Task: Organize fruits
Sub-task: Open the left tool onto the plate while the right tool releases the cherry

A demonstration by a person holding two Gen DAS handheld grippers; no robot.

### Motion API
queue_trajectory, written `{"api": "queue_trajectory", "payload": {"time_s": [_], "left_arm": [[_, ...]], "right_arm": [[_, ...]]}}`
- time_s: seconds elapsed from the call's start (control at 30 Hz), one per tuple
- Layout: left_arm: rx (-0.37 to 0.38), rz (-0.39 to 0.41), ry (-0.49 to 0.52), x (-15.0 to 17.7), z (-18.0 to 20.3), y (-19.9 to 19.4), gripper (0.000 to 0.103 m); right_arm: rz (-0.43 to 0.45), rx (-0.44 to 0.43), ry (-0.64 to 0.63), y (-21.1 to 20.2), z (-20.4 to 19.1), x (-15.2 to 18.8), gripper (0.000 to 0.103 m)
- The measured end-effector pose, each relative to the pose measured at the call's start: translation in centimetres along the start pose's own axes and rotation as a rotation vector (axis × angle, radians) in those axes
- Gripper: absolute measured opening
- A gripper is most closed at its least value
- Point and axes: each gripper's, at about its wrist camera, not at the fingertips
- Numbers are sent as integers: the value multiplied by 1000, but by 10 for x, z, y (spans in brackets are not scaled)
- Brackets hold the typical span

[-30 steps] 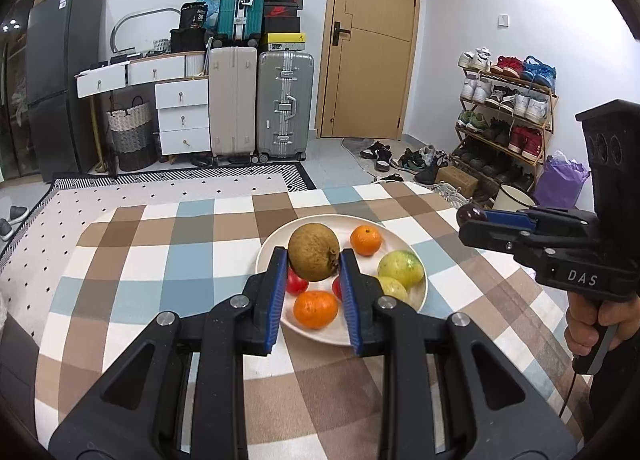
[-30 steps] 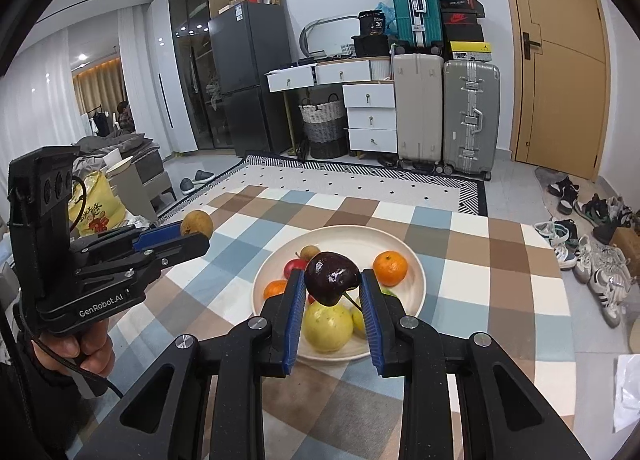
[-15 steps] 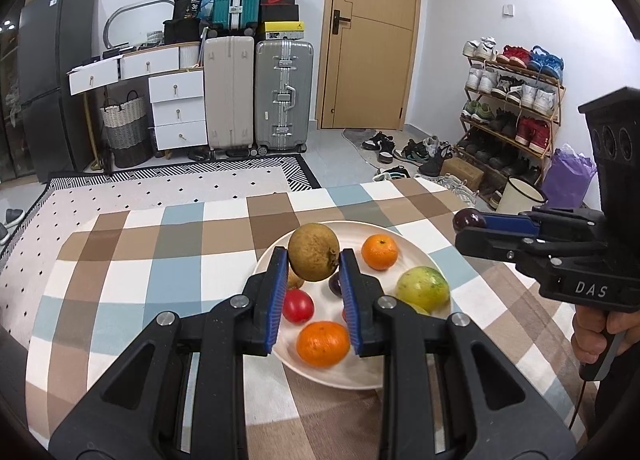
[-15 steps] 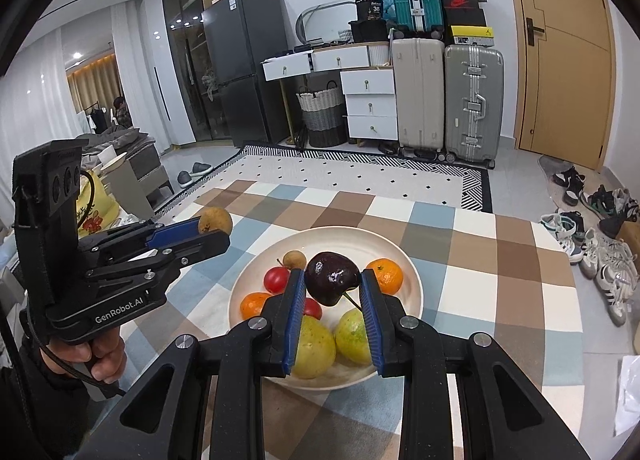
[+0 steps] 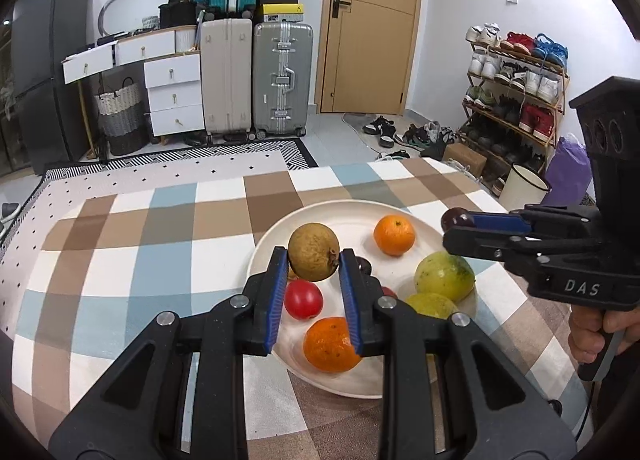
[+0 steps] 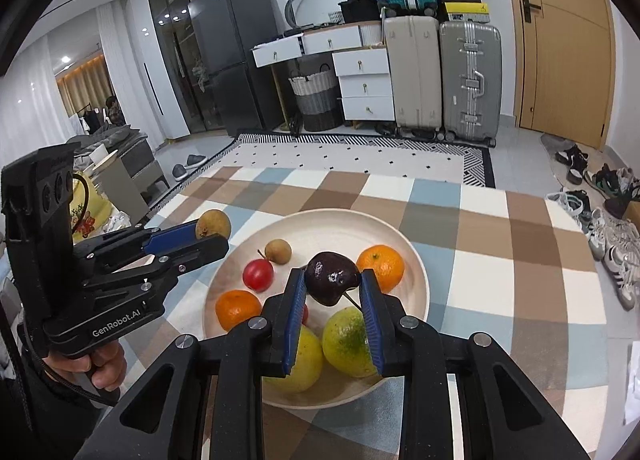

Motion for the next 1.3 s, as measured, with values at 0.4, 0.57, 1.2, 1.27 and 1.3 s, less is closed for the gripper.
{"api": "queue_trajectory", "payload": {"time_s": [0.4, 0.57, 1.2, 1.27, 1.3], "left_arm": [[23, -42, 16, 11, 6, 24, 23], [29, -46, 41, 11, 15, 25, 23], [29, -3, -8, 5, 7, 4, 45], [28, 11, -29, 5, 4, 0, 67], [26, 18, -39, 5, 3, -3, 71]], "right_arm": [[-23, 5, 16, 21, 7, 6, 28], [-23, 8, 1, 24, 2, 8, 28], [32, 3, -16, 5, -5, 2, 51], [32, -4, -13, 2, -3, 1, 55], [33, -2, -13, 1, -3, 0, 63]]}}
Point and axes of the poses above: each gripper's, at about its wrist camera, not at the fingertips, and y roughly the way its jaws point, z to its right, x to its underside, and after that the axes turned 11 degrees about y, right-handed
